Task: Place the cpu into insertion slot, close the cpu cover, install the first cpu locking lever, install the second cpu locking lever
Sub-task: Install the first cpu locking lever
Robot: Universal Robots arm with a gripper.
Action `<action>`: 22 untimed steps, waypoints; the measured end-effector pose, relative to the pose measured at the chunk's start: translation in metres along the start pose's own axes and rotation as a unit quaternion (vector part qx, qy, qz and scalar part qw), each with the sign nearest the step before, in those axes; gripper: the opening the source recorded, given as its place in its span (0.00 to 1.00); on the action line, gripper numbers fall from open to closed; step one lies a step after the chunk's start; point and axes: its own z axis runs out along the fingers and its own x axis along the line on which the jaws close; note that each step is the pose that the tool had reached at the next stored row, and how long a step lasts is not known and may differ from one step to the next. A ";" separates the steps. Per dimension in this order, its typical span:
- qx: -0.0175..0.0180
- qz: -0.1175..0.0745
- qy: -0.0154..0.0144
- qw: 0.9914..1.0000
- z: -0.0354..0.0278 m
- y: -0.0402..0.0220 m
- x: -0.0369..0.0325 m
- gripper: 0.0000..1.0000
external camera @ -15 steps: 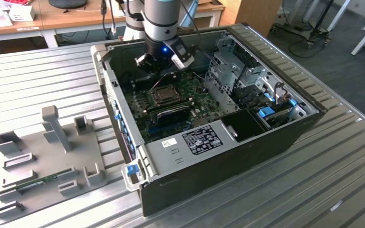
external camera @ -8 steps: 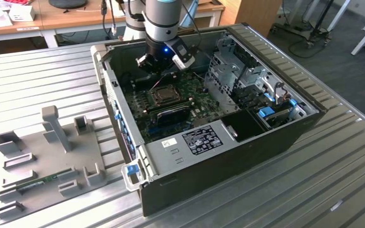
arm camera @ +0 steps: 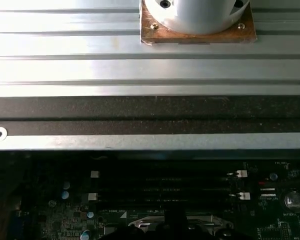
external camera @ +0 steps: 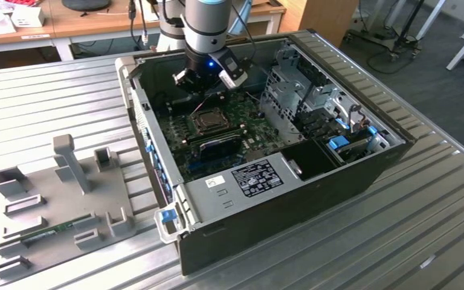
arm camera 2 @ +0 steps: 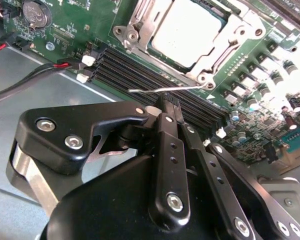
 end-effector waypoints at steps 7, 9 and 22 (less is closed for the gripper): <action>-0.006 0.000 0.000 1.000 0.0026 -0.0006 -0.0009 0.10; -0.006 0.000 0.000 1.000 0.0033 -0.0008 -0.0016 0.10; -0.007 0.001 0.000 1.000 0.0074 -0.0019 -0.0020 0.10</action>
